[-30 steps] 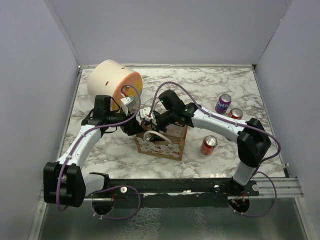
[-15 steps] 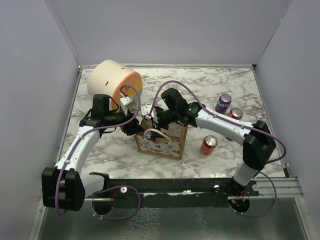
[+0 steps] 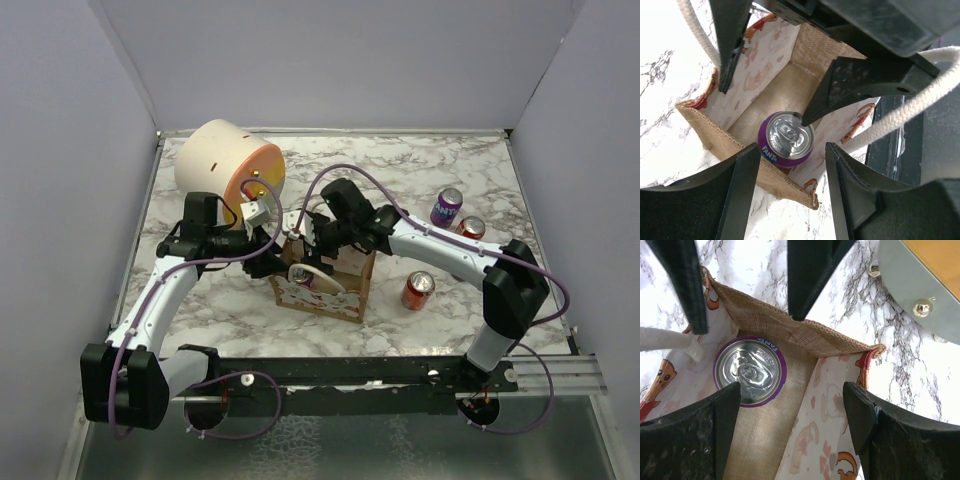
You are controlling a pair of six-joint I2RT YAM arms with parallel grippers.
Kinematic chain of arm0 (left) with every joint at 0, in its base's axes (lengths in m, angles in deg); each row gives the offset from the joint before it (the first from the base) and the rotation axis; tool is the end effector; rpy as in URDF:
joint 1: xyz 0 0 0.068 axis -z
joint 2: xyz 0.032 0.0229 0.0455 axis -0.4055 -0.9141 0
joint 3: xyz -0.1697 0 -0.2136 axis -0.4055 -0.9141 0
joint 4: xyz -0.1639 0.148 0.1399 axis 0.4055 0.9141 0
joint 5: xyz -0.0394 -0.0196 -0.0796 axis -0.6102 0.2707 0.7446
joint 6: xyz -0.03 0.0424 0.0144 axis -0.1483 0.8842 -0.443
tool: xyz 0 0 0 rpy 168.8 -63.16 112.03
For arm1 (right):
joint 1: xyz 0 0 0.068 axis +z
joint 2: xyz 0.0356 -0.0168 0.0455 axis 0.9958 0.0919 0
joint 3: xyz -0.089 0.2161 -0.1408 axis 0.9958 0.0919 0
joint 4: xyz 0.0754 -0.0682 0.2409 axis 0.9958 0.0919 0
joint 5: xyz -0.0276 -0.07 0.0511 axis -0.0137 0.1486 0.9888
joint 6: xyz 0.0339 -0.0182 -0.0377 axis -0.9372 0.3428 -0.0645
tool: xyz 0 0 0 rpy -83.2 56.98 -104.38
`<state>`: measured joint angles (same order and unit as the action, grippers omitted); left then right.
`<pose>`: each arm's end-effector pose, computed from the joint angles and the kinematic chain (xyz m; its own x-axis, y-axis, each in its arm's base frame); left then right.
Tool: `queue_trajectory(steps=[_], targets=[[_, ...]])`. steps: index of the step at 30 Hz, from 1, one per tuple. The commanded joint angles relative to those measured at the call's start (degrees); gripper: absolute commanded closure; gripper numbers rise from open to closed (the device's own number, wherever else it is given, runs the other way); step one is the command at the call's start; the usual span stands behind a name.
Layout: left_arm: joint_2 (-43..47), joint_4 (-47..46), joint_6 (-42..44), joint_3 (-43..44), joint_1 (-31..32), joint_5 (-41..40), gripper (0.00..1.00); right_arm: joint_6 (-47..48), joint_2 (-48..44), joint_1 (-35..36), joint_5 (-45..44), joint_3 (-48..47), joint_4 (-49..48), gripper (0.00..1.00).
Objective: Place the beverage into the canvas bag
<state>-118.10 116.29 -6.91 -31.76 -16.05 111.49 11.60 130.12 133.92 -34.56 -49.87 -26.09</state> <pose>0.2145 -0.0616 0.2724 -0.3916 0.2205 -0.8933 0.8983 0.3018 -0.3193 0.2348 0.2991 0.2672 0.1539 -0.6148 -0.7735 -0.9879 -0.0796 -0.1333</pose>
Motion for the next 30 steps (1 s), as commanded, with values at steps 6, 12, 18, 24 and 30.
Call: queue_trajectory(steps=[6, 12, 18, 24, 30], targets=[[1.49, 7.64, 9.08, 0.51, -0.32, 7.85, 0.43, -1.54, 0.71, 0.47, -1.54, -1.4, -0.34, 0.19], [1.57, 11.11, 15.3, 0.8, -0.32, 9.25, 0.43, -4.59, -1.85, 0.18, -0.52, -4.31, 1.14, 0.19], [2.0, 12.35, 17.72, 1.07, -0.32, 9.52, 0.43, -5.89, -4.78, -0.14, 1.41, -4.98, 3.72, 0.19], [1.95, 15.54, 21.57, 3.36, -0.57, 9.6, 0.38, -6.06, -10.49, -0.53, 0.68, -2.63, 4.82, 0.19], [1.44, 18.24, 23.75, 7.7, -1.11, 8.25, 0.35, -7.26, -17.03, -2.61, -0.89, -1.47, 6.0, 0.2]])
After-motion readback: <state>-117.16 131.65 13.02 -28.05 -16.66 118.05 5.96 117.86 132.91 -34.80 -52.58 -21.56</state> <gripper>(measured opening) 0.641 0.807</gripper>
